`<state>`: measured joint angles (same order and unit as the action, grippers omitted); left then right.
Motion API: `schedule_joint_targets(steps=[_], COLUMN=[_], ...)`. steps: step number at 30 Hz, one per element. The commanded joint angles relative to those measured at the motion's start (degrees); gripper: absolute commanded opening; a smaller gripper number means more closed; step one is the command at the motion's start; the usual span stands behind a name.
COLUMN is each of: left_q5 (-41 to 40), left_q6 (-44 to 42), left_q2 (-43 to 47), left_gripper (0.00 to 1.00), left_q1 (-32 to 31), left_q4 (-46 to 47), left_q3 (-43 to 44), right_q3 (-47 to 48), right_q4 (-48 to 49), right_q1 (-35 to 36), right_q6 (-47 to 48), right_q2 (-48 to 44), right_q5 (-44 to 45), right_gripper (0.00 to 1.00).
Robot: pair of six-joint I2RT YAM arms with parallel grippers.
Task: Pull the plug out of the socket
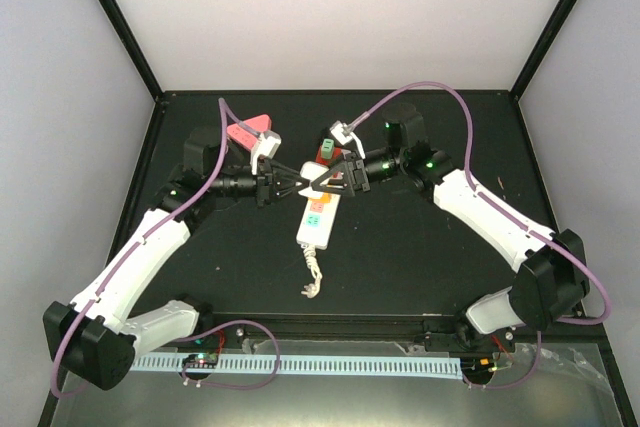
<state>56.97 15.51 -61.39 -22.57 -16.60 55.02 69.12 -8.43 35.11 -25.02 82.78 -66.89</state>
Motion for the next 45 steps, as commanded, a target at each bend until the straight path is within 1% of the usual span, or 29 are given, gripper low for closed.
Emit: schedule_joint_targets(steps=[1, 4, 6, 10, 13, 16, 18, 21, 25, 29, 34, 40, 45], left_q5=[-4.8, -8.0, -8.0, -4.5, -3.3, -3.8, -3.9, -3.7, -3.2, -4.2, -7.7, -7.7, -7.8], left_q6=[-1.2, -1.0, -0.4, -0.6, -0.9, -1.0, -0.9, -0.5, 0.1, -0.1, -0.7, 0.0, 0.3], left_q2=[-1.2, -1.8, -2.0, -2.5, -1.6, -0.6, -0.1, -0.2, -0.7, -0.8, -1.1, -2.1, -2.9], left_gripper=[0.02, 0.01, 0.02, 0.02, 0.01, 0.01, 0.01, 0.02, 0.02, 0.02, 0.01, 0.01, 0.02], left_q1=[-0.2, 0.6, 1.3, 1.5, 1.5, 1.5, 1.6, 1.6, 1.6, 1.6, 2.0, 2.1, 2.0], left_q4=[-3.2, -3.9, -3.3, -3.2, -3.1, -3.3, -3.1, -2.6, -1.6, -1.9, -2.8, -2.2, -1.9], left_q3=[0.1, 0.5, 0.7, 1.8, 1.7, 1.6, 1.5, 1.4, 1.4, 1.3, 0.9, 0.4, -0.2], right_q3=[2.3, 1.6, 1.1, 1.2, 0.8, -0.8, -1.6, -3.0, -4.4, -4.5, -5.9, -5.3, -5.3], right_q4=[4.9, 5.4, 5.2, 1.8, 1.7, 1.5, -0.4, -0.4, 0.6, 2.0, 8.0, 12.6, 16.0], right_q1=[0.5, 0.6, 0.6, -0.2, -2.7, -4.2, -4.3, -4.3, -4.0, -3.3, -2.4, -0.7, 1.0], right_q6=[-0.6, -0.7, -0.3, 1.8, 0.3, 0.3, 1.8, 1.8, 1.2, 0.7, -3.4, -6.5, -8.9], right_q2=[-0.5, -1.0, -1.5, -1.9, -1.7, -1.9, -2.0, -2.1, -1.7, -1.9, -2.7, -2.8, -3.4], right_q5=[-2.9, -3.5, -3.5, -2.0, -1.0, 0.3, 1.2, 1.1, 0.8, -1.2, -6.1, -8.9, -10.2], right_gripper=[0.58, 0.57, 0.58, 0.69, 0.75, 0.76, 0.76, 0.76, 0.73, 0.65, 0.57, 0.45, 0.39])
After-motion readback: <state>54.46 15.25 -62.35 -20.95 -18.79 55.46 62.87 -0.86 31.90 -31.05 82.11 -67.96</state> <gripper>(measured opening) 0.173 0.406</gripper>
